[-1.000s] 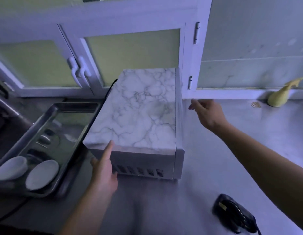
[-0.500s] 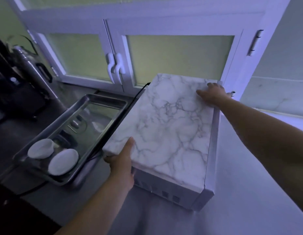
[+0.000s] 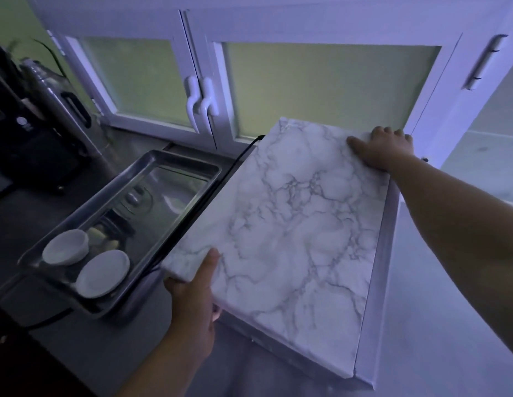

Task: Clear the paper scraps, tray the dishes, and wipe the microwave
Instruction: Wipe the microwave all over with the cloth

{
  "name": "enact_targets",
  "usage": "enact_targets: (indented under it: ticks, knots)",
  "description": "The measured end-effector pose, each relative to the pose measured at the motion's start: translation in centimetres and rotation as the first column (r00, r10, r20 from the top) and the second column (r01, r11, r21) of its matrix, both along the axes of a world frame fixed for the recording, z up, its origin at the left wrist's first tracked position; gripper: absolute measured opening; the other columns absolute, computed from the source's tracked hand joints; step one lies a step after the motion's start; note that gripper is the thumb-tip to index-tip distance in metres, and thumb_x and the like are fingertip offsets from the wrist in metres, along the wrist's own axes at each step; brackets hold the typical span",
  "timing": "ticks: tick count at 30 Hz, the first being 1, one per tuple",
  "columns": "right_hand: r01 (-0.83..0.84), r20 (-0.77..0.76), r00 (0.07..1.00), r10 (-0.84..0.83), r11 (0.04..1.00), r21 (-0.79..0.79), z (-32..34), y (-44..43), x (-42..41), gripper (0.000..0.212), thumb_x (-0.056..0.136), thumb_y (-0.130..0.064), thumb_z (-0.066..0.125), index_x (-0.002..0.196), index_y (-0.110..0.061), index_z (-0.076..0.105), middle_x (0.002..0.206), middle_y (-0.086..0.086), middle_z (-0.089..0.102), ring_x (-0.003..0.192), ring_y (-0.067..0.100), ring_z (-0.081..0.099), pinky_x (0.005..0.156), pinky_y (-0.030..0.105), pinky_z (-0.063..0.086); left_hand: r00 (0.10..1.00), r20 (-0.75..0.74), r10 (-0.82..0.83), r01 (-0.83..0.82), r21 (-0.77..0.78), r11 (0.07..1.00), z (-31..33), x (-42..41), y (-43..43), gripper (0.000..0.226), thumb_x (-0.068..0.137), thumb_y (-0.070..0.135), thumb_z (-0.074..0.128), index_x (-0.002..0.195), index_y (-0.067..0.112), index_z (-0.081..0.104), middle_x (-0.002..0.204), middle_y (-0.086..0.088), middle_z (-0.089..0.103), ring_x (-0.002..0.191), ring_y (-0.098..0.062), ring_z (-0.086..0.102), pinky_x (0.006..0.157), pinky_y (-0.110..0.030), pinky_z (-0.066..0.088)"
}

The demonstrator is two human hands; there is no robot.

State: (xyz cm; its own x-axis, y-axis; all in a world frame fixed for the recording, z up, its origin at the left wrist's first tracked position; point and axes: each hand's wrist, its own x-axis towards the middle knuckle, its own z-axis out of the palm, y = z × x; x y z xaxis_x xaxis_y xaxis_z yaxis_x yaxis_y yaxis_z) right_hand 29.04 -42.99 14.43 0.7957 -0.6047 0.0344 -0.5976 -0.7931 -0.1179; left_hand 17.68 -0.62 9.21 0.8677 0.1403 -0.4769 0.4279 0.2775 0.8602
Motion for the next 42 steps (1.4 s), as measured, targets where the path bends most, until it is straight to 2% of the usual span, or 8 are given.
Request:
enact_targets:
  ticks: [4,20,24,29,35,37,39,42]
  knots:
    - [0.001,0.005,1.000,-0.001,1.000,-0.005,-0.1,-0.2,-0.5,0.093,0.088,-0.077,0.025,0.145,-0.005,0.040,0.149,0.018,0.045,0.138,0.036,0.036,0.110,0.047,0.028,0.999,0.017,-0.043,0.043,0.015,0.999,0.0,0.7,0.5,0.065,0.074,0.043,0.082,0.127,0.034,0.046,0.091,0.017,0.075,0.089,-0.019,0.071,0.075,-0.053,0.046]
    - [0.313,0.014,0.950,-0.313,0.950,-0.024,-0.6,4.2,-12.5,0.085,0.092,-0.069,0.028,0.145,-0.004,0.041,0.145,0.021,0.047,0.136,0.036,0.037,0.109,0.046,0.028,0.909,0.037,-0.415,0.407,0.133,0.904,1.4,7.2,5.7,0.049,0.080,0.042,0.078,0.124,0.028,0.061,0.111,-0.003,0.075,0.097,-0.030,0.071,0.077,-0.061,0.054]
    - [0.450,0.002,0.893,-0.450,0.893,-0.013,-0.8,7.5,-16.8,0.084,0.093,-0.068,0.027,0.143,-0.002,0.042,0.145,0.020,0.047,0.136,0.035,0.037,0.110,0.046,0.026,0.826,0.045,-0.562,0.549,0.161,0.820,1.6,9.5,7.1,0.041,0.077,0.047,0.079,0.112,0.030,0.067,0.098,0.003,0.078,0.079,-0.021,0.075,0.070,-0.044,0.057]
    - [0.579,0.021,0.815,-0.579,0.815,0.000,-0.8,12.8,-22.2,0.082,0.094,-0.067,0.025,0.144,-0.003,0.040,0.147,0.020,0.045,0.138,0.036,0.035,0.110,0.046,0.024,0.666,0.033,-0.745,0.737,0.122,0.664,1.6,12.6,8.7,0.080,0.056,0.059,0.084,0.126,0.025,0.065,0.114,-0.009,0.074,0.106,-0.036,0.070,0.096,-0.059,0.048]
    - [0.744,0.004,0.668,-0.744,0.668,-0.022,-1.9,20.8,-28.1,0.073,0.091,-0.068,0.017,0.140,-0.020,0.041,0.141,0.020,0.048,0.132,0.034,0.036,0.106,0.047,0.025,0.460,0.057,-0.886,0.878,0.122,0.464,1.3,16.7,9.2,0.076,0.059,0.059,0.082,0.123,0.020,0.070,0.118,-0.006,0.073,0.105,-0.025,0.071,0.090,-0.039,0.055]
    - [0.773,0.012,0.634,-0.773,0.633,-0.028,-2.3,23.4,-29.5,0.072,0.088,-0.069,0.015,0.138,-0.024,0.040,0.137,0.021,0.048,0.130,0.035,0.037,0.106,0.049,0.025,0.425,0.067,-0.903,0.896,0.111,0.430,1.3,17.5,9.3,0.068,0.067,0.052,0.079,0.123,0.016,0.070,0.120,-0.008,0.072,0.107,-0.026,0.070,0.100,-0.042,0.051]
    - [0.787,0.029,0.616,-0.787,0.616,-0.027,-2.7,25.5,-30.6,0.072,0.086,-0.071,0.014,0.138,-0.027,0.039,0.136,0.022,0.047,0.129,0.036,0.037,0.107,0.050,0.023,0.451,0.073,-0.889,0.881,0.124,0.457,1.3,17.8,9.2,0.060,0.074,0.045,0.078,0.124,0.012,0.069,0.121,-0.013,0.071,0.108,-0.030,0.069,0.103,-0.047,0.050]
    - [0.776,0.064,0.629,-0.775,0.631,0.008,-3.0,27.6,-32.0,0.068,0.087,-0.071,0.017,0.139,-0.032,0.037,0.139,0.020,0.044,0.133,0.037,0.035,0.111,0.049,0.019,0.651,0.168,-0.741,0.689,0.281,0.668,1.5,16.4,9.5,0.053,0.078,0.038,0.081,0.120,0.010,0.066,0.120,-0.012,0.070,0.100,-0.027,0.069,0.086,-0.035,0.057]
